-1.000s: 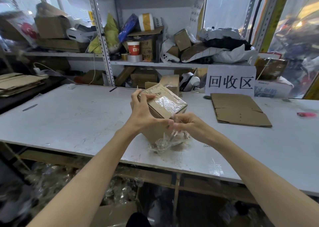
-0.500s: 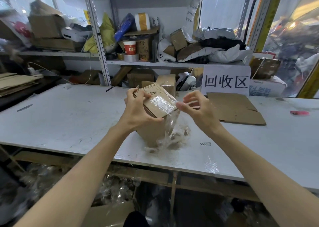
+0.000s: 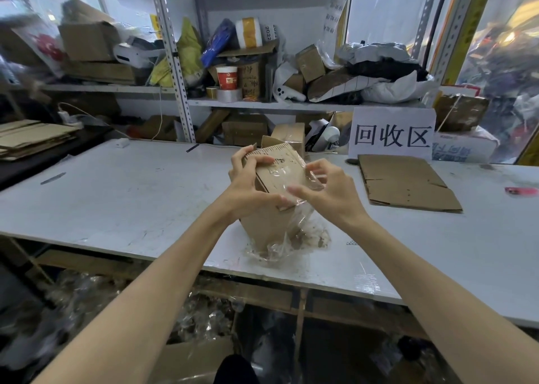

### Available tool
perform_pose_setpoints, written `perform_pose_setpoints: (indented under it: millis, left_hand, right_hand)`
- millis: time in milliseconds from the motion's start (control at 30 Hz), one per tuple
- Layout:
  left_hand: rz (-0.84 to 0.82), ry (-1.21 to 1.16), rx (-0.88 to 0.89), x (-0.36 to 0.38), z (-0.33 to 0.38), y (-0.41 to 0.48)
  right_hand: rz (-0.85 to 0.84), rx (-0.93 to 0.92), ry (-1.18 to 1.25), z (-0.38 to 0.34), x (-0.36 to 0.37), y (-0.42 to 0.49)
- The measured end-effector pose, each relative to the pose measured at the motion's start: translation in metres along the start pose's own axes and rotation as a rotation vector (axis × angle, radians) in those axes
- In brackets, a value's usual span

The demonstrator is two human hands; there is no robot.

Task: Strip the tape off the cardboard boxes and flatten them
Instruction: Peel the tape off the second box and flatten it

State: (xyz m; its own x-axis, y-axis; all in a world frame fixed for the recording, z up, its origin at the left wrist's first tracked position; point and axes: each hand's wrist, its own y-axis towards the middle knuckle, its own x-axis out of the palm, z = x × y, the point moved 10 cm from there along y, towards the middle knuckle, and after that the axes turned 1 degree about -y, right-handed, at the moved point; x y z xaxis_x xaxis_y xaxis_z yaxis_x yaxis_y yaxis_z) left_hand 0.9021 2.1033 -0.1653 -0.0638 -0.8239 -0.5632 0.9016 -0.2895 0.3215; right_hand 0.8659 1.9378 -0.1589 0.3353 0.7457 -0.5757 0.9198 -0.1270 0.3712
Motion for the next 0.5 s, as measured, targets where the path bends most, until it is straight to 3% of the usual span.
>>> perform_pose_setpoints:
  millis: [200,400,500]
  left_hand:
    - [0.003,-0.059,-0.014,-0.002,-0.001,0.001]
    - [0.019,-0.080,-0.023,-0.003,-0.002,0.001]
    - [0.015,-0.078,-0.009,0.001,0.001,-0.003]
  right_hand:
    - [-0.058,-0.075,-0.368,-0.024,0.006,0.006]
    - [-0.120,-0.126,-0.341,-0.037,0.004,0.000]
    - [-0.176,-0.133,-0.467,-0.044,0.010,0.000]
